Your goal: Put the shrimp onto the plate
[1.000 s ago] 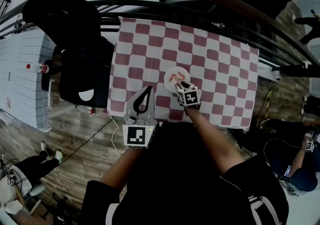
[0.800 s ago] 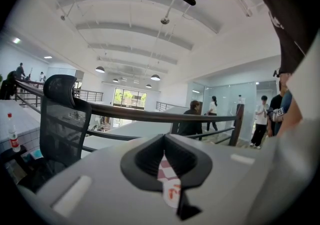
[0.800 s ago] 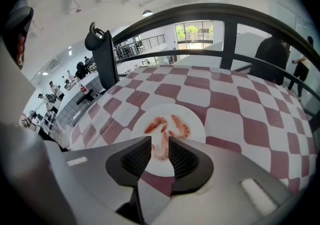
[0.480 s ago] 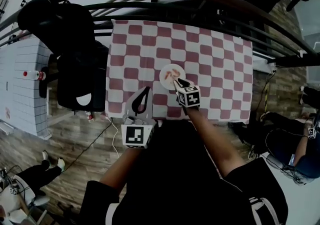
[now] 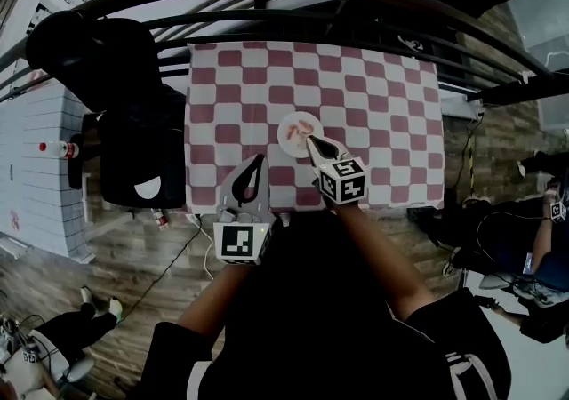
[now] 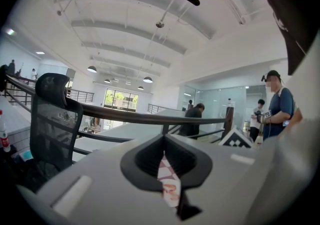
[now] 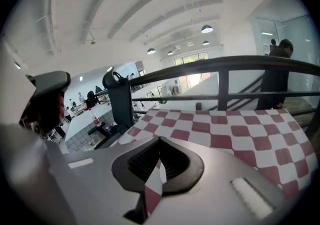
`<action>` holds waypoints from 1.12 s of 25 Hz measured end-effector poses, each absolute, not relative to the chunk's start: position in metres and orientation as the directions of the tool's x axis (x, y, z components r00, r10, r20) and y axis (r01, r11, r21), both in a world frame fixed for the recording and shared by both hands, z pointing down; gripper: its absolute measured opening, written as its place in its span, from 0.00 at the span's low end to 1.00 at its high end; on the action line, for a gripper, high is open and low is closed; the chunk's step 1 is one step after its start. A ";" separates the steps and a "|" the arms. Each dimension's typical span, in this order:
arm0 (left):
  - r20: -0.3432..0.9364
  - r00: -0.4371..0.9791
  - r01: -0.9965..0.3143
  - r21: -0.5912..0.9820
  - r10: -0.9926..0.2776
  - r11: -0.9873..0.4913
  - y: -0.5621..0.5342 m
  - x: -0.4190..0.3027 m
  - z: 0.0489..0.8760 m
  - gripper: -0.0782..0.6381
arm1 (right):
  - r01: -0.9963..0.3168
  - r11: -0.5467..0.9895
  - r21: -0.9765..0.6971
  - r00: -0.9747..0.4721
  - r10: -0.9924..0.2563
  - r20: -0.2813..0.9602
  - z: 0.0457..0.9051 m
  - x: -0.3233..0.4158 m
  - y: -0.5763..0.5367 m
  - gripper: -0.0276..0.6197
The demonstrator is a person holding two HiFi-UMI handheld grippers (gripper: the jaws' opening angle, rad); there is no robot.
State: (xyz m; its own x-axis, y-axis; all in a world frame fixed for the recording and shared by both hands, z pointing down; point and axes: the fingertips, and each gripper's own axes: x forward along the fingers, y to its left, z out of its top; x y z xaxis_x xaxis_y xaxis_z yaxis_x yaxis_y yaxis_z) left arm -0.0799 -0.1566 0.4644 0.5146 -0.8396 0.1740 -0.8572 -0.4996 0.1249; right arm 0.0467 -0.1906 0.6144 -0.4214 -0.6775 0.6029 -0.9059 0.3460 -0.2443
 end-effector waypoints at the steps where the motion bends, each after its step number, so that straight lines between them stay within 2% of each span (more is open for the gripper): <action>1: 0.176 0.516 -0.856 0.127 -0.838 -0.500 -0.156 -0.080 0.463 0.12 | -0.904 0.352 -0.245 -0.427 -0.696 0.578 0.601 0.045 -0.190 0.04; 9: 0.163 0.559 -0.829 0.128 -0.813 -0.544 -0.154 -0.069 0.444 0.12 | -0.904 0.398 -0.155 -0.424 -0.801 0.422 0.518 0.032 -0.178 0.04; 20: 0.127 0.616 -0.787 0.107 -0.777 -0.607 -0.144 -0.045 0.432 0.12 | -0.947 0.299 -0.118 -0.320 -0.906 0.277 0.472 0.051 -0.149 0.04; 28: 0.122 0.654 -0.756 0.112 -0.746 -0.645 -0.144 -0.030 0.434 0.12 | -0.958 0.274 -0.080 -0.285 -0.935 0.212 0.450 0.052 -0.141 0.04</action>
State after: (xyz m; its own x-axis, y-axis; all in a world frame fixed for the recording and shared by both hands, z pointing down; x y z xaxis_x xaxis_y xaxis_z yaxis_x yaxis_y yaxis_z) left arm -0.0299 -0.1439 0.4340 0.6545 -0.7461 0.1223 -0.7561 -0.6448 0.1122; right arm 0.0522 -0.1408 0.4501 -0.2851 -0.9348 0.2118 -0.9584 0.2741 -0.0802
